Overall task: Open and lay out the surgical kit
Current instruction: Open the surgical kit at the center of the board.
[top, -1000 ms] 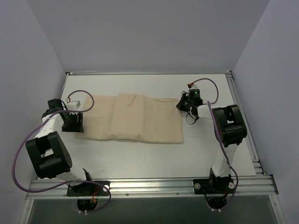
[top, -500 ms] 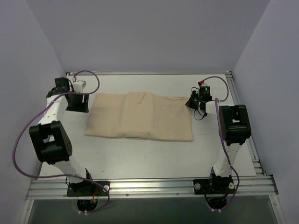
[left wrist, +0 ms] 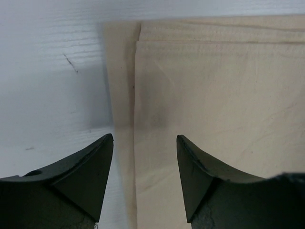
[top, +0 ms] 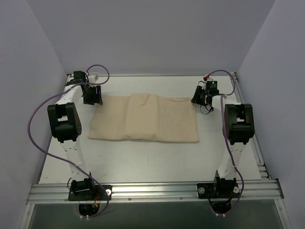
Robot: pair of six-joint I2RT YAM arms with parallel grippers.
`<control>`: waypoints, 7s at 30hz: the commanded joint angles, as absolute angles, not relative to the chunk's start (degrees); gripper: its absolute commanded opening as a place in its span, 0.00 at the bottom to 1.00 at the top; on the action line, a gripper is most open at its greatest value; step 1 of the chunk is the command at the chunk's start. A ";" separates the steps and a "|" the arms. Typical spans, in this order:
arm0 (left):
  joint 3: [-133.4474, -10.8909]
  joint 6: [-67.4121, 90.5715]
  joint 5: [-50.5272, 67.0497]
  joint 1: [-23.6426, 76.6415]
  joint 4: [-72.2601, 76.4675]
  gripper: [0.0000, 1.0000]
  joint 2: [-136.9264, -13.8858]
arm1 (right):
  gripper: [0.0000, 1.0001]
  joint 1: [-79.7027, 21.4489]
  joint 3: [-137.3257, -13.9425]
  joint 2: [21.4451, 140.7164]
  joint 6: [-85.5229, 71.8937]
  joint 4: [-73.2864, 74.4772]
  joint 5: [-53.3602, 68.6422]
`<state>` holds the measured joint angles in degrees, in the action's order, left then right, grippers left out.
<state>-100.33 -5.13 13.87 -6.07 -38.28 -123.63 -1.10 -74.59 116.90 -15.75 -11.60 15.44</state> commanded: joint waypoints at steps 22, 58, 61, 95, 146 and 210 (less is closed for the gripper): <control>-120.76 1.93 14.85 -3.34 -39.90 0.46 -140.01 | 0.30 -1.06 -74.71 116.98 -12.04 -9.93 19.69; -114.87 0.09 18.81 -3.08 -37.27 0.02 -130.52 | 0.37 -3.25 -76.46 114.08 -7.73 -11.24 17.05; -114.87 0.09 18.90 -3.08 -37.53 0.02 -130.61 | 0.36 -3.25 -76.73 114.70 -8.35 -12.12 17.49; -115.49 -1.41 17.93 -3.08 -37.71 0.02 -131.84 | 0.35 -2.29 -83.14 121.54 -7.20 -9.58 23.45; -117.07 -1.49 17.75 -2.99 -38.32 0.02 -133.51 | 0.20 -2.64 -79.80 122.43 -8.00 -10.28 27.60; -58.81 -54.75 20.15 -18.28 -83.40 0.02 -69.79 | 0.00 -13.70 -38.94 48.96 -35.51 37.50 11.87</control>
